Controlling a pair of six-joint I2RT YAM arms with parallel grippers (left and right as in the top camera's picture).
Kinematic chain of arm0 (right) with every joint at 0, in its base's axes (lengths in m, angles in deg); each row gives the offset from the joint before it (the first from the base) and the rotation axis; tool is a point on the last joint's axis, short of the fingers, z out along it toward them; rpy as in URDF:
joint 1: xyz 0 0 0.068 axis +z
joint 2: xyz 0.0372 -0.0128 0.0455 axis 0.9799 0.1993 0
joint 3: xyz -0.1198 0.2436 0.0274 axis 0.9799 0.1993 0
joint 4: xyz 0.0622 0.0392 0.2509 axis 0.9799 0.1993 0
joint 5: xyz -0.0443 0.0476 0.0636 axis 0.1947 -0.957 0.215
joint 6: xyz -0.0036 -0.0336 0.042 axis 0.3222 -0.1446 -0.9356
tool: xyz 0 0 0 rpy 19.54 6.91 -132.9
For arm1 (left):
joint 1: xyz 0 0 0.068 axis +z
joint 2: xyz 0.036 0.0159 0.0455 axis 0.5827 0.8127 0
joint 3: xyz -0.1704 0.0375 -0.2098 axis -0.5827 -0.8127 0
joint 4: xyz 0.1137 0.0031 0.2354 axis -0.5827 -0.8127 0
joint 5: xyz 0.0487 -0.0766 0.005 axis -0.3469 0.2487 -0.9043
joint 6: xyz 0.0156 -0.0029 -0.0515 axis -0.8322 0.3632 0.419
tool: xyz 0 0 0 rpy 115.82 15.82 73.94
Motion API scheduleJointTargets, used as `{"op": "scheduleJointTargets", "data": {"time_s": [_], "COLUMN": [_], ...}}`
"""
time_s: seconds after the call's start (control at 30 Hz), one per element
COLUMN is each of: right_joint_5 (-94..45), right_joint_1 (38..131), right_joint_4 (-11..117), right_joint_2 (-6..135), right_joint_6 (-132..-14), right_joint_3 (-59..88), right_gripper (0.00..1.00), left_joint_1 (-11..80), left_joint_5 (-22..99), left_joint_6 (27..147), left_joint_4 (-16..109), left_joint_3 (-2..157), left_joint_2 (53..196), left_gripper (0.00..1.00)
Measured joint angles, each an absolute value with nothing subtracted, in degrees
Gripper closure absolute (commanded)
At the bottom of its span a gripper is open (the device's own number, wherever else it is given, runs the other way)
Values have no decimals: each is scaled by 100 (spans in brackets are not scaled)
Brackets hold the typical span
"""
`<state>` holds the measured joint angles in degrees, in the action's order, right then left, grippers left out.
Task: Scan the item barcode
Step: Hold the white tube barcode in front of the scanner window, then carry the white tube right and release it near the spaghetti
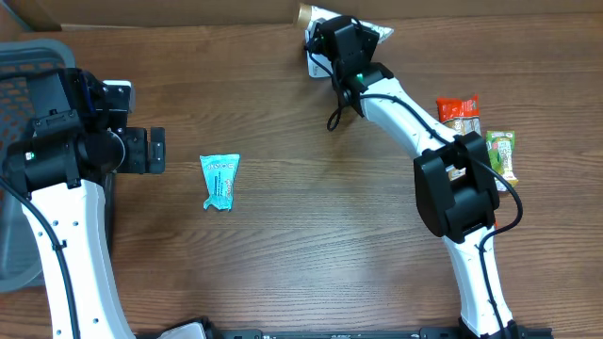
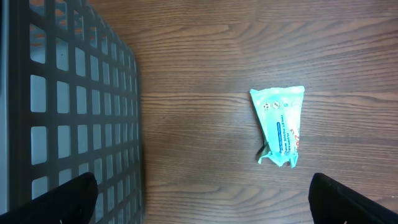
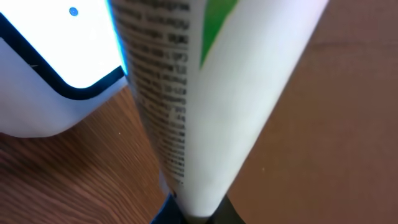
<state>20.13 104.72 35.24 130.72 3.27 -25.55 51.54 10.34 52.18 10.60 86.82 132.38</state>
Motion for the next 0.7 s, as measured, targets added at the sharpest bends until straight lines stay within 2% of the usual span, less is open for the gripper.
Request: {"op": "scheduleJointTargets", "data": {"time_s": [0.43,0.57,0.7], "right_joint_5": [1988,1829,1335], "right_joint_1": [10529,10553,10555], "right_joint_4": [4038,4759,6062], "right_joint_2": [13072,12913,12181], "right_joint_6": [-7,-503,-1415], "right_joint_3": [-2555,-2551,-2505], "right_gripper": [96,96,96], "left_joint_1": [5154,5154,5154], "left_joint_5": [1032,1032,1032], "left_joint_6": [5218,5218,5218], "left_joint_4": [1060,1057,1060], "left_joint_3": [8682,8682,8680], "left_joint_2": [13238,13238,13238], "left_gripper": [1,0,0]}}
